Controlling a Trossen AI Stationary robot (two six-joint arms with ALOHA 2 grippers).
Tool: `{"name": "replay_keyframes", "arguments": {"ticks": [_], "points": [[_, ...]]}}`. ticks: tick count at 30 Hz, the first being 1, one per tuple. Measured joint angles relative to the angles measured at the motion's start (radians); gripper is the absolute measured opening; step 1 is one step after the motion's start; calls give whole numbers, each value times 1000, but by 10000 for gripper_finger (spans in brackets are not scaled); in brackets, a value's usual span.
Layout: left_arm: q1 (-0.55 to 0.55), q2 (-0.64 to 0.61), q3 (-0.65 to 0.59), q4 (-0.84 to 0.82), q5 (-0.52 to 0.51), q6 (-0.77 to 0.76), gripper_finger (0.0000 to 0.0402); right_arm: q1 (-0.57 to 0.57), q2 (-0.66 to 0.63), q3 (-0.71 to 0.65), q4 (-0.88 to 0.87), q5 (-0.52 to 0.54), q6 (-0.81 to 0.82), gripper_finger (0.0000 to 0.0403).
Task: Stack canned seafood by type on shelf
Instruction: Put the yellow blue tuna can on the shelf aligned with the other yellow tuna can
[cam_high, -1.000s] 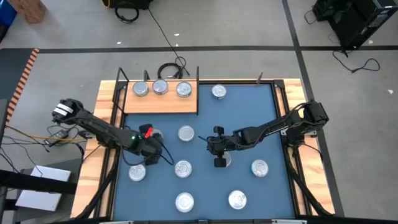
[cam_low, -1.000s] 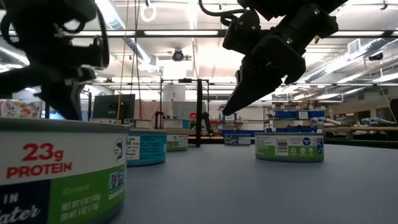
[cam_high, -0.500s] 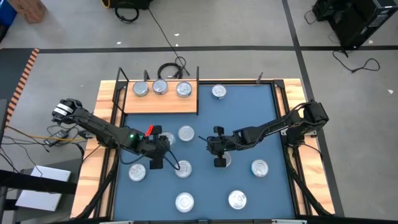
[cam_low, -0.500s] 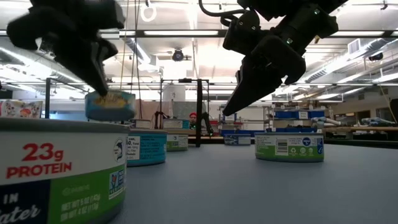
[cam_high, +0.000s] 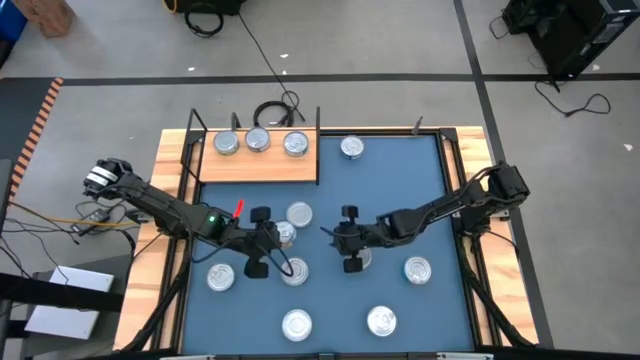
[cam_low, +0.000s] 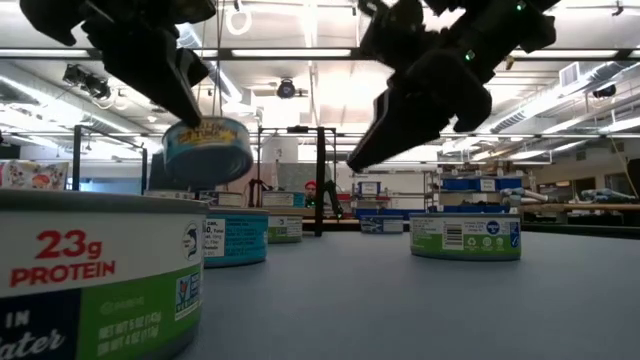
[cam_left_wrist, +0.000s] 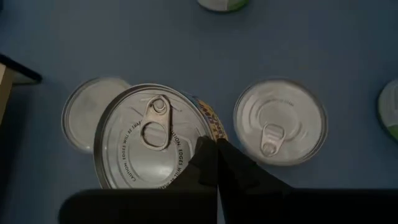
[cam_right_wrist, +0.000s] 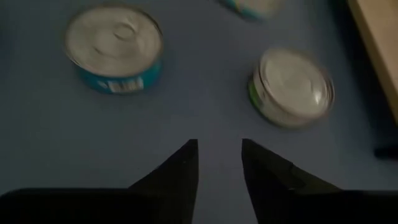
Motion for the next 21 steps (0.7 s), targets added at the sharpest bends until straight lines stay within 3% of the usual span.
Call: {"name": "replay_keyframes", "arguments": {"ticks": [7,21], "points": [[42,0,-11,9,-60,84,0,12,0,0,79,4,-75,153],[358,0,0,38,-100,360,0,-1,0,0,75,29,-81,152]]}}
